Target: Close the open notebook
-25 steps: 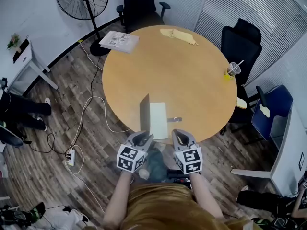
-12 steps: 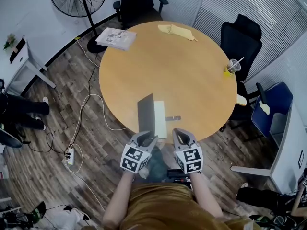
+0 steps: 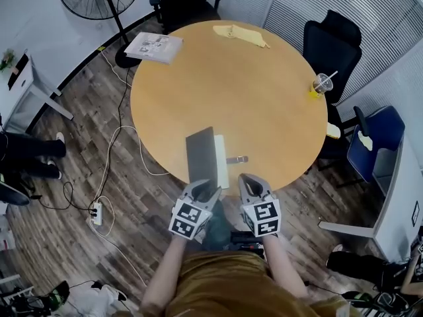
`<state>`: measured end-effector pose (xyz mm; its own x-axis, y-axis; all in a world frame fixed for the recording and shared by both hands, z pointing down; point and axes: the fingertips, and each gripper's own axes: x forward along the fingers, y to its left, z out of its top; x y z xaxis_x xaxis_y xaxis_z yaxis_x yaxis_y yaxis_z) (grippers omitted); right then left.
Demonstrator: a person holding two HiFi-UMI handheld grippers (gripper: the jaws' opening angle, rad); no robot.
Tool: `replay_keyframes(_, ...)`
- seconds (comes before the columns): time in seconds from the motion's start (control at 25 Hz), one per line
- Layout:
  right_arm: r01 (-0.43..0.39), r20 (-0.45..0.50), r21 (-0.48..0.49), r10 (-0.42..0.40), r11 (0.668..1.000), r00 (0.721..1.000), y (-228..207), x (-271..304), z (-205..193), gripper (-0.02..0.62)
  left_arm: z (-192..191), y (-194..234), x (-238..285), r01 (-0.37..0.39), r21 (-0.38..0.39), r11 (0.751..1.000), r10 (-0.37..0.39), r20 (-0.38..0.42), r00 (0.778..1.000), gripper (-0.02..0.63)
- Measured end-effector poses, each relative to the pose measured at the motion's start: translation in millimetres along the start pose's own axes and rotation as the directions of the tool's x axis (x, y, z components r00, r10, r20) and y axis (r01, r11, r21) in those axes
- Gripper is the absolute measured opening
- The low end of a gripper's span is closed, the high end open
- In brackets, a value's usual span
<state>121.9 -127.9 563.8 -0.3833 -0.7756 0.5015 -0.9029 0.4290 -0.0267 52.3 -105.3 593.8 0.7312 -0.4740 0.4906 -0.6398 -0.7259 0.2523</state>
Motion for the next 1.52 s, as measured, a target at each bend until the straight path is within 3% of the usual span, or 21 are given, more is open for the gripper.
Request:
replay_keyframes(0.56,0.01,-0.026,0.019,-0.009,1.0,1.0,-9.2,5.4,-10.1,0.012,-8.1,-7.4,16.1,0.044,0.019,0.999,-0.043,-0.026,0.999,0.146)
replay_keyframes(1.52,0.018,-0.088,0.063,-0.012,0.998,0.996,-36.5,22.1,-29.5,0.012,-35.4,-13.1,55.6,0.106,0.042,0.994,-0.099,-0.144,0.985,0.155)
